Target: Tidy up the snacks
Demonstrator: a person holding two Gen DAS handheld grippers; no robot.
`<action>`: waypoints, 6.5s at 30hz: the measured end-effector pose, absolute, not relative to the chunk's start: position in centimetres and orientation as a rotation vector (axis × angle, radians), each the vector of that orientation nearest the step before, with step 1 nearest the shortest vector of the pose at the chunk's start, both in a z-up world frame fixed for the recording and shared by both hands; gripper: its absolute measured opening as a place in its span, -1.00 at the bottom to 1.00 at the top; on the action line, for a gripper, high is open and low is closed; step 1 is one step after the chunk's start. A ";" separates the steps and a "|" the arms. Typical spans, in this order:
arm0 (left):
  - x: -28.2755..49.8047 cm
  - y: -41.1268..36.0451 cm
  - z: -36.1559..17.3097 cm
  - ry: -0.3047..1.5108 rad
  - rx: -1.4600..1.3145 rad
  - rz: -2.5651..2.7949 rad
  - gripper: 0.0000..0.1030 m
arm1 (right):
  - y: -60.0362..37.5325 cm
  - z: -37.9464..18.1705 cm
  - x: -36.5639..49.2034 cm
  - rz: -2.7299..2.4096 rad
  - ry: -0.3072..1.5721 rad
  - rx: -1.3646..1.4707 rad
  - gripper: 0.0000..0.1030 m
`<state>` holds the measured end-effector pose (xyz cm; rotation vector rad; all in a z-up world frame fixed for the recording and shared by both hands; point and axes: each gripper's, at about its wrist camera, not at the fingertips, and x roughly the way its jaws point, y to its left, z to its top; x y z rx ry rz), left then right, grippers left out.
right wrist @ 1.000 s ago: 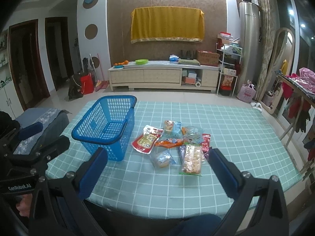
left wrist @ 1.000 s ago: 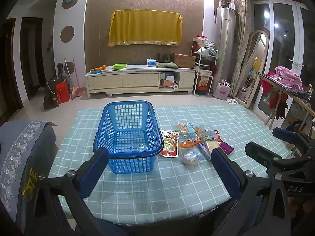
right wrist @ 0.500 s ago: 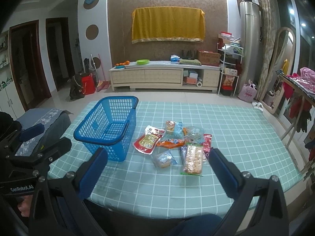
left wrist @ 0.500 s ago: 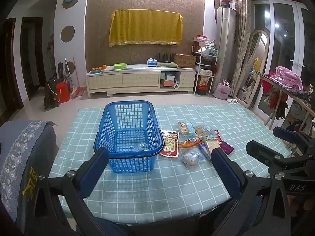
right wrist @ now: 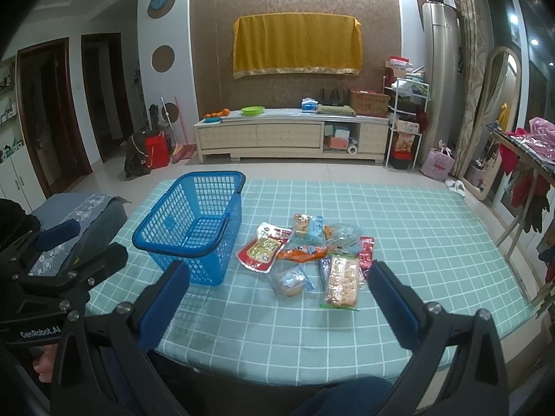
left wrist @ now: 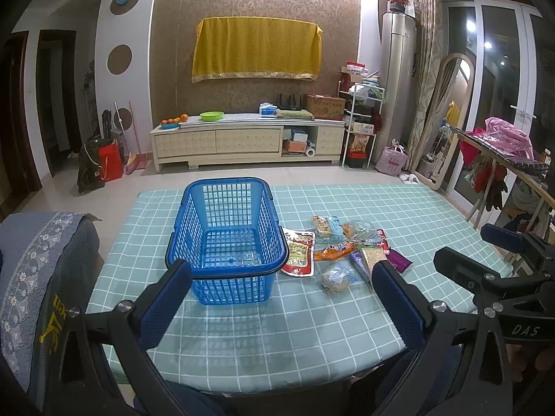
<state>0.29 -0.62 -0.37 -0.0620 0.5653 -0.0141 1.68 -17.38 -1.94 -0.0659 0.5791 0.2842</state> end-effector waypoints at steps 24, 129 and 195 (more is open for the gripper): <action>0.2 -1.0 0.6 0.553 -0.054 -0.012 0.99 | -17.8 -0.7 1.7 0.313 0.567 -0.049 1.00; 36.8 -9.9 -18.1 1.218 -0.029 -0.095 0.25 | -24.1 -16.6 33.9 0.240 1.358 0.111 0.32; 29.4 14.9 -10.3 1.088 -0.233 0.016 0.25 | 0.3 -8.4 31.4 0.498 1.237 -0.007 0.32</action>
